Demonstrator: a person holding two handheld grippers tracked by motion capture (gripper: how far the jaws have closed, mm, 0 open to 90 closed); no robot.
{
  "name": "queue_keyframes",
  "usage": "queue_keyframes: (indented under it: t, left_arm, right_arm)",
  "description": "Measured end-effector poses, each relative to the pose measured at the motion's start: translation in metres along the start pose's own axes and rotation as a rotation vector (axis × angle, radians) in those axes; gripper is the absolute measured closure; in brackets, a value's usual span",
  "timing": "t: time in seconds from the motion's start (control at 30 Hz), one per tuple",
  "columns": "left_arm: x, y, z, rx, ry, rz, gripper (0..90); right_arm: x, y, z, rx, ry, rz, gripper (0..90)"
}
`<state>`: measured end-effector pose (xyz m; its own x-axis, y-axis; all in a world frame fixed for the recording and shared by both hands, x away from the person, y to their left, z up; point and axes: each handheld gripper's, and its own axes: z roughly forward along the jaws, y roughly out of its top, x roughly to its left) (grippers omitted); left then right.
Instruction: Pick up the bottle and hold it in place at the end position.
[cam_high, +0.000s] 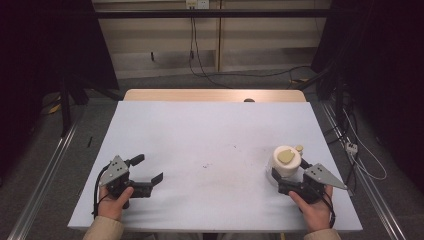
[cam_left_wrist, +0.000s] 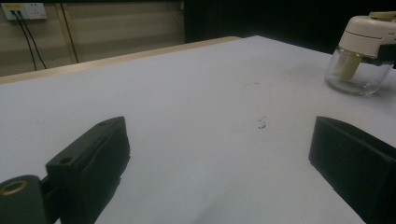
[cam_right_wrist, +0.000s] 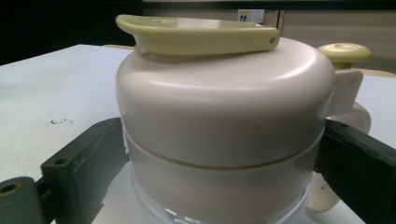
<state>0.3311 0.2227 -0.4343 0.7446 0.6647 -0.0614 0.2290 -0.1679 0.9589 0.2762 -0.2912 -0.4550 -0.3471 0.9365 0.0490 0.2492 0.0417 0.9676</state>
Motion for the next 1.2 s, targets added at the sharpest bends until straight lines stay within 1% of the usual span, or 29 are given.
queue_keyframes:
  t: [0.03, 0.07, 0.23, 0.37, 0.57, 0.7, 0.93, 1.13, 1.2]
  left_arm:
    - [0.000, 0.000, 0.000, -0.001, 0.000, -0.001, 4.8]
    - [0.000, 0.000, 0.000, 0.000, -0.001, -0.002, 4.7]
    - [0.000, 0.000, 0.000, 0.001, 0.000, 0.002, 4.8]
    - [0.000, 0.000, 0.000, 0.004, -0.001, 0.004, 4.8]
    - [0.000, 0.000, 0.001, 0.011, -0.006, 0.013, 4.8]
    - [-0.001, 0.000, 0.001, 0.004, -0.006, 0.006, 4.8]
    - [0.000, 0.000, 0.001, 0.006, -0.006, 0.006, 4.7]
    - [-0.001, 0.000, 0.002, 0.008, -0.013, 0.004, 4.8]
    - [-0.001, 0.000, 0.002, 0.005, -0.014, 0.000, 4.7]
  right_arm:
    - [0.000, 0.000, 0.000, 0.000, 0.000, 0.000, 5.1]
    - [-0.002, 0.000, 0.004, 0.005, 0.013, 0.002, 4.9]
    - [-0.002, 0.001, 0.012, 0.017, 0.018, -0.013, 5.1]
    - [-0.002, 0.002, 0.014, 0.023, 0.024, -0.011, 5.6]
    - [-0.002, 0.004, 0.014, 0.029, 0.021, 0.012, 7.1]
    - [-0.002, 0.005, 0.015, 0.032, 0.018, 0.026, 7.6]
    - [0.001, 0.009, 0.019, 0.028, 0.001, 0.011, 7.8]
    - [0.003, 0.013, 0.021, 0.012, 0.010, 0.021, 7.9]
    - [0.006, 0.016, 0.023, 0.010, 0.015, 0.003, 7.9]
